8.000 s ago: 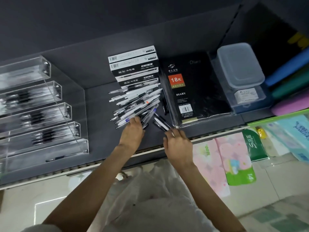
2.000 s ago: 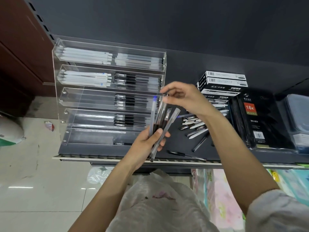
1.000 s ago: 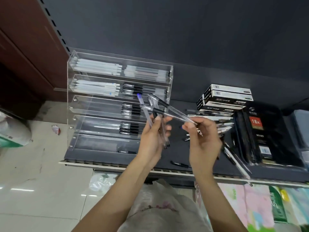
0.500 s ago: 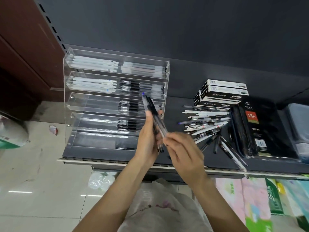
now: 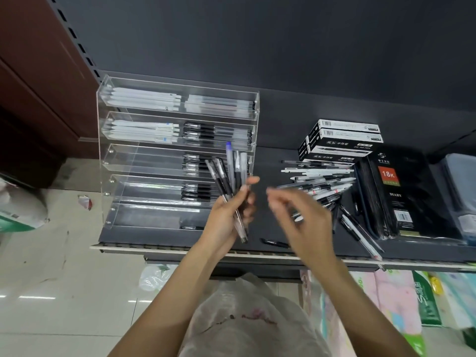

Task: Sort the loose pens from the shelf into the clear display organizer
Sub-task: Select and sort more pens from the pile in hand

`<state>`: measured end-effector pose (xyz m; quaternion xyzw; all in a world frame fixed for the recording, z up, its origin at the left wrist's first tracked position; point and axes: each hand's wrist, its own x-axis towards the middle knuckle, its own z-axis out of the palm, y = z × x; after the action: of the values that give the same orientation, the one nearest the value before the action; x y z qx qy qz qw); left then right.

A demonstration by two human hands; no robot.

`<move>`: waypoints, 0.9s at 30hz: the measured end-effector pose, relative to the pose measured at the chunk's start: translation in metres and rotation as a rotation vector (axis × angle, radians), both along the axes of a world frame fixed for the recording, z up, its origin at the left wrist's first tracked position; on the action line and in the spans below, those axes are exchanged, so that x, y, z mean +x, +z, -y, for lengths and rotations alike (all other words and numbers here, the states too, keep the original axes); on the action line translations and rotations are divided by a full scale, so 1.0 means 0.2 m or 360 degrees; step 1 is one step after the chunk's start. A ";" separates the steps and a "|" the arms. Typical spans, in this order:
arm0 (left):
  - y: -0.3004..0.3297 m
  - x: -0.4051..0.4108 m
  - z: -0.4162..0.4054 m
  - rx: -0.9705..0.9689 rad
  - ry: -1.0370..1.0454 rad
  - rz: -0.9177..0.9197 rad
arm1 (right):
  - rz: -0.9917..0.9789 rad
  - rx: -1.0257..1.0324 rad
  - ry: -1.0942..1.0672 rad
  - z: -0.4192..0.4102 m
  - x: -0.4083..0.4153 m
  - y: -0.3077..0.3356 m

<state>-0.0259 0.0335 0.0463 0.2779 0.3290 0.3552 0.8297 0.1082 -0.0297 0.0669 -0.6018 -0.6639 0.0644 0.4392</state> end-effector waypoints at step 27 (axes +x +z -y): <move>0.03 0.01 -0.02 -0.0242 0.0312 0.0213 | -0.0893 -0.0037 -0.0508 -0.11 -0.02 0.20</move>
<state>-0.0248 0.0377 0.0525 0.1563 0.3244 0.4264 0.8298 0.1046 -0.0087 0.1070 -0.6619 -0.4134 0.1657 0.6029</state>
